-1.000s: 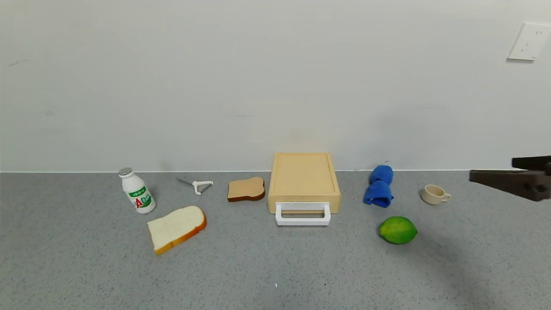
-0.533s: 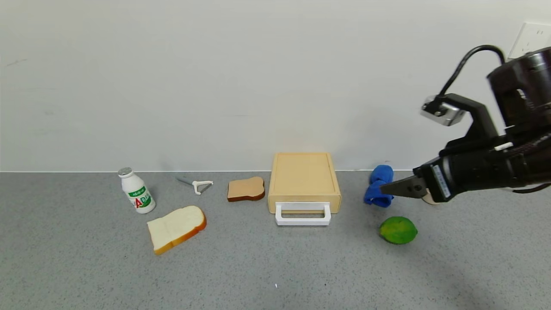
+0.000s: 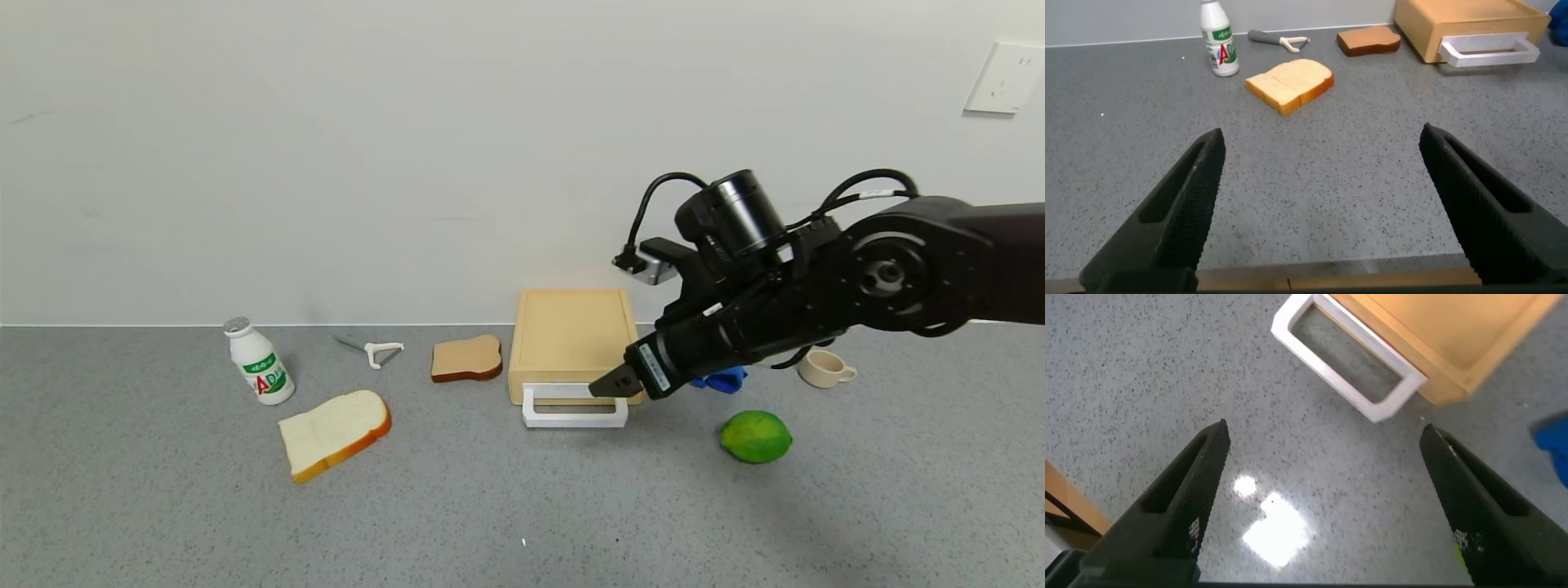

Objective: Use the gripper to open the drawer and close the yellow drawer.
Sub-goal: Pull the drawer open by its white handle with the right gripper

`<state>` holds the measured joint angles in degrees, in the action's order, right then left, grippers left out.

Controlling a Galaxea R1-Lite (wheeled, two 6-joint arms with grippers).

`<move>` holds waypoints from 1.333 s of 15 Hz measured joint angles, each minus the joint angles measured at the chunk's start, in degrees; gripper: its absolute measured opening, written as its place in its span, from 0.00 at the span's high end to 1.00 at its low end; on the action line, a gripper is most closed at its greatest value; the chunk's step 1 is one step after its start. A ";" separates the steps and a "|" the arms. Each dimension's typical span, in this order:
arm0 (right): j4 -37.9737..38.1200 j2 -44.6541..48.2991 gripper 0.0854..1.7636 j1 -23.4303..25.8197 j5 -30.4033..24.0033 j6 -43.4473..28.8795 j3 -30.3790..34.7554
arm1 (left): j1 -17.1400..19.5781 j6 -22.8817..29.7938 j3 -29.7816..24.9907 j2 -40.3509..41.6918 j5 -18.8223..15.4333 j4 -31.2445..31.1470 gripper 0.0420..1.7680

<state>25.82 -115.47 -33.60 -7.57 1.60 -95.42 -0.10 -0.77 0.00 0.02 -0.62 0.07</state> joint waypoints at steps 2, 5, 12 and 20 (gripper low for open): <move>0.06 -4.51 0.03 -1.02 0.00 -0.56 -3.56 | 0.00 -0.02 0.00 0.00 0.00 0.00 0.03; 0.11 -10.61 0.03 -1.87 0.83 -1.13 -8.22 | 0.00 0.00 0.00 0.00 0.02 0.00 0.03; 0.17 -19.68 0.03 -2.86 2.30 -3.66 -15.20 | 0.00 0.00 0.00 0.00 0.00 0.00 0.03; -1.55 -23.92 0.03 -3.25 4.16 -4.43 -17.54 | 0.00 -0.02 0.00 0.00 0.00 0.00 0.03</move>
<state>24.27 -139.39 -36.85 -3.41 -2.83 -112.96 -0.10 -0.79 0.00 0.02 -0.62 0.07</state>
